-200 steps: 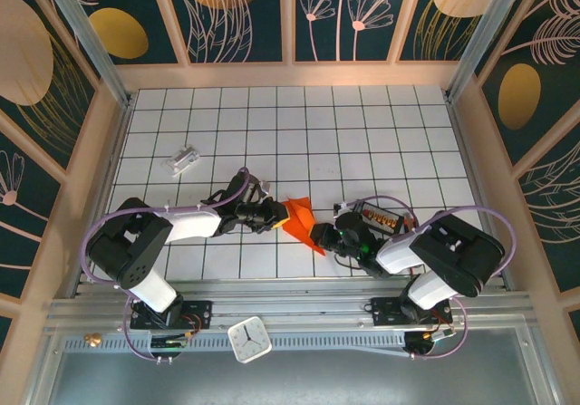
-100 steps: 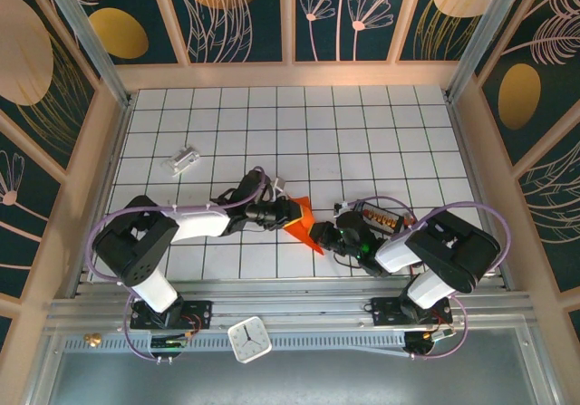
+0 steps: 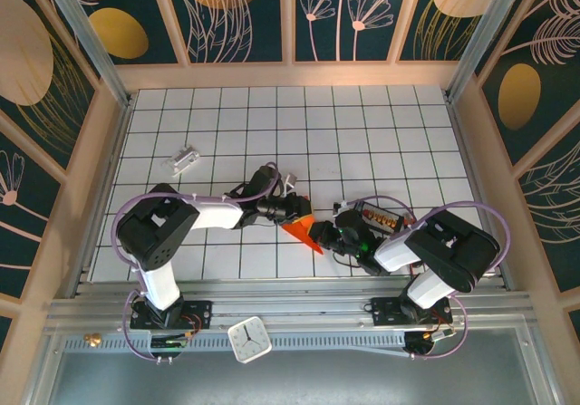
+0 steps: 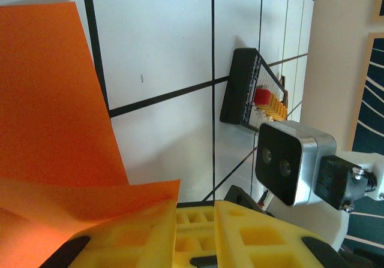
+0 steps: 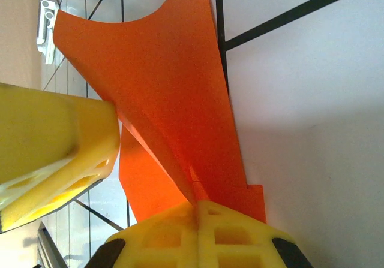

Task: Fold a paper plane with a square sheet of paper (pick it up from the middle)
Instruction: Fourth fold the wing at the center of the table.

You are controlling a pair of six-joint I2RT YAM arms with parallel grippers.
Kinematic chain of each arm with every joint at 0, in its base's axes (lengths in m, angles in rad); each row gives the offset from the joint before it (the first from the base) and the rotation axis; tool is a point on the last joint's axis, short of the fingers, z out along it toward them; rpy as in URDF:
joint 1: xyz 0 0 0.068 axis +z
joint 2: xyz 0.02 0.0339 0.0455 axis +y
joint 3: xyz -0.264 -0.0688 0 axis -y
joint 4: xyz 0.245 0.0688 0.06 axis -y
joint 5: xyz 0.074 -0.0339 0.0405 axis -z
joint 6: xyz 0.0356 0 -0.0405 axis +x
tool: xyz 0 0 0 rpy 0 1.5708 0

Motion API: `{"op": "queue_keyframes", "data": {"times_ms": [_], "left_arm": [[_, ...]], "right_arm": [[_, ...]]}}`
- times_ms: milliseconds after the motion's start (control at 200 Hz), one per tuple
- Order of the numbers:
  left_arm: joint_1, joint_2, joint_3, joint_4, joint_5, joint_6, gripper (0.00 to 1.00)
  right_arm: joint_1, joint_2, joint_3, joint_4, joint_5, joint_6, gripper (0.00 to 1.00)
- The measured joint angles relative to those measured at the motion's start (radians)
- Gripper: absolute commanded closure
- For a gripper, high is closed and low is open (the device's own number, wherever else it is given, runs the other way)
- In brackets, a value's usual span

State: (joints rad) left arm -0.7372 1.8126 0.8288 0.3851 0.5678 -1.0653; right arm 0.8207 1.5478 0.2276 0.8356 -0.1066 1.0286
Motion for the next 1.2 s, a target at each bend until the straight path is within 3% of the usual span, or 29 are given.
{"op": "queue_keyframes", "data": {"times_ms": [901,1201], "left_arm": [[0.051,0.041,-0.029,-0.024,-0.043,0.072,0.78],[0.052,0.041,-0.035,-0.024,-0.052,0.082,0.77]], "right_arm": [[0.004,-0.002,0.015,-0.020,-0.005,-0.010,0.88],[0.004,-0.002,0.015,-0.019,-0.008,-0.029,0.89]]}}
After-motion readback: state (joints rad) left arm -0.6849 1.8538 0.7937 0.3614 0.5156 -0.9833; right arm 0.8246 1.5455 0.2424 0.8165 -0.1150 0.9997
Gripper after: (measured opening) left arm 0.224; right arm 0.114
